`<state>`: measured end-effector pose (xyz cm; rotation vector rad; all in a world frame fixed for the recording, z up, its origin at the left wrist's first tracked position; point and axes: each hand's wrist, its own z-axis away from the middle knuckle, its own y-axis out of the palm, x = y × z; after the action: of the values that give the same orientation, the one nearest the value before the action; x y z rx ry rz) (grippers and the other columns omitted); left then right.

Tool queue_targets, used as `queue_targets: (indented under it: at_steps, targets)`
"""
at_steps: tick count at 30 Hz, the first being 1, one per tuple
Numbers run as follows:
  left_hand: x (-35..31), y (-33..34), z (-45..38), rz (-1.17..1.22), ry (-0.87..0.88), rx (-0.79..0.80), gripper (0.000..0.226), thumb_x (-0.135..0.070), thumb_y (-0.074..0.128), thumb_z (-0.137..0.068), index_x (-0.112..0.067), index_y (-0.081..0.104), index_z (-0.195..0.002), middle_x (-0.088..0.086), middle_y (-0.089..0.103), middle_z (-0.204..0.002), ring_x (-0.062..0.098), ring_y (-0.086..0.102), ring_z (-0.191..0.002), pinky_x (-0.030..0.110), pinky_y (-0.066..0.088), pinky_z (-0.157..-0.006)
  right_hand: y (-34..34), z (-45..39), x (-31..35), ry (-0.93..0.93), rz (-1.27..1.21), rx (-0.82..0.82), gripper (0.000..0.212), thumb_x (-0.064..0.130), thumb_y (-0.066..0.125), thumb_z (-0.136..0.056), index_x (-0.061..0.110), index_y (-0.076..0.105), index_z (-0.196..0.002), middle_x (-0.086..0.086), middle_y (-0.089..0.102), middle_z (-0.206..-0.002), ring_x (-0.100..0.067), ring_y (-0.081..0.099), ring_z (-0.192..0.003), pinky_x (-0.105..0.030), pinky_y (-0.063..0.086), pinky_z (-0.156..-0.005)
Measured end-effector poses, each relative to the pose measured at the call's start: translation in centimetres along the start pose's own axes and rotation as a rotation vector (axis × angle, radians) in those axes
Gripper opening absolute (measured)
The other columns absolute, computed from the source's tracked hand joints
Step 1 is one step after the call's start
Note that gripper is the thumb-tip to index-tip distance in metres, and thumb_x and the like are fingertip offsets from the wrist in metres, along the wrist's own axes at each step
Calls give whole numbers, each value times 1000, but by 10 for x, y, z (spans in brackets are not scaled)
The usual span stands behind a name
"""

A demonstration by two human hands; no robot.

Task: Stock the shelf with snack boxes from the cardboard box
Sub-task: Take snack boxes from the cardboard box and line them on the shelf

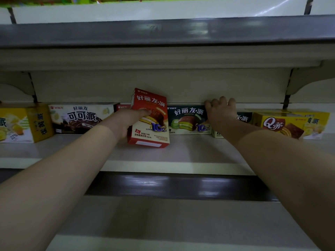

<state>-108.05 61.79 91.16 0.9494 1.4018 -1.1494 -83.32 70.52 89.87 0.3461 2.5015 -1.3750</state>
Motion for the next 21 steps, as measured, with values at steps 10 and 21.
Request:
queue_targets:
  at_steps: [10,21]
  targets:
    - [-3,-6,11,-25,167,13,37,-25,75,-83,-14,57,-113,5,69,-91,18,68,-72,31,56,-57,-36,10,-1,-49,-182,-141,60,49,57,-89,5,46,-129,-16,46,-127,-34,42,-120,-43,36,-97]
    - [16,-29,15,-1433,1519,-310,64,-45,78,-68,-19,54,-122,12,67,-115,36,67,-95,46,54,-73,-83,49,14,120,-1969,799,16,23,58,-93,8,60,-97,-8,72,-72,-16,71,-62,-29,60,-57]
